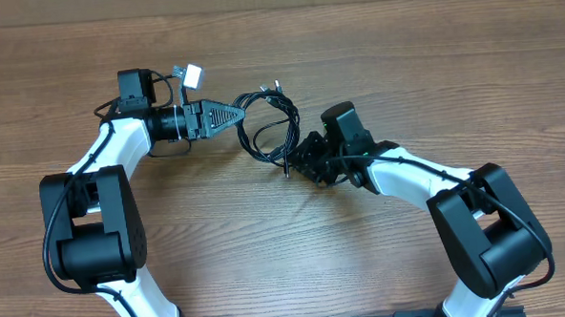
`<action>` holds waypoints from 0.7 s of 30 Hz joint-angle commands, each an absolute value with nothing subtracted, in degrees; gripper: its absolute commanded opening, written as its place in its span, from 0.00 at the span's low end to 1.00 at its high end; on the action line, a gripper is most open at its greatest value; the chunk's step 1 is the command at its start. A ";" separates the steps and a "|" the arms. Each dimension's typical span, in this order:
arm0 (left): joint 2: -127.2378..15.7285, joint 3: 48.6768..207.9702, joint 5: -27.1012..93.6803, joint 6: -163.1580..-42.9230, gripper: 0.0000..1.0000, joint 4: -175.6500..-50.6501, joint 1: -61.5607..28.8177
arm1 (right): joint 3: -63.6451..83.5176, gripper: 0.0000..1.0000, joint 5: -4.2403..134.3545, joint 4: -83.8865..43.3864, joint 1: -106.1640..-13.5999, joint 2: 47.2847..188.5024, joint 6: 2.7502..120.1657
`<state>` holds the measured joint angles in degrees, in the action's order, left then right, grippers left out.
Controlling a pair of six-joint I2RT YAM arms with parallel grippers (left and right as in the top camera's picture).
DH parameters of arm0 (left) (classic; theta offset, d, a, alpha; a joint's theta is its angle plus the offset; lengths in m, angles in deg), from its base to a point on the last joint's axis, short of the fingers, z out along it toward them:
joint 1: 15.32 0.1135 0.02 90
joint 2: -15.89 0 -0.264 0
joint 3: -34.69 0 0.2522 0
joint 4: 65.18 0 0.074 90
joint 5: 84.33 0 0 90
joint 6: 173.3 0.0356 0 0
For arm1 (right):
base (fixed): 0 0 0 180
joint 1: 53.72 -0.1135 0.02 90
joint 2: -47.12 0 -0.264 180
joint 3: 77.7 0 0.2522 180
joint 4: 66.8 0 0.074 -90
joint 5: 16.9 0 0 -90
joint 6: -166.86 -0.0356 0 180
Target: Untangle cables
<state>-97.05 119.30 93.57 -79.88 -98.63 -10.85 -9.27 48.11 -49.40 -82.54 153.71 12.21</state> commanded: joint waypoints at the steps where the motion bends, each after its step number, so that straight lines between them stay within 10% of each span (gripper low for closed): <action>1: -97.36 119.03 96.28 -78.57 0.04 -98.39 -10.90 | -9.24 0.09 49.53 -49.64 -83.06 153.99 12.50; 21: -97.36 119.03 96.24 -79.53 0.04 -98.43 -11.11 | -9.13 0.04 62.95 -36.35 -90.54 134.10 17.07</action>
<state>-97.05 119.30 93.59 -79.93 -98.63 -10.85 -9.31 54.82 -35.84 -88.83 142.21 15.51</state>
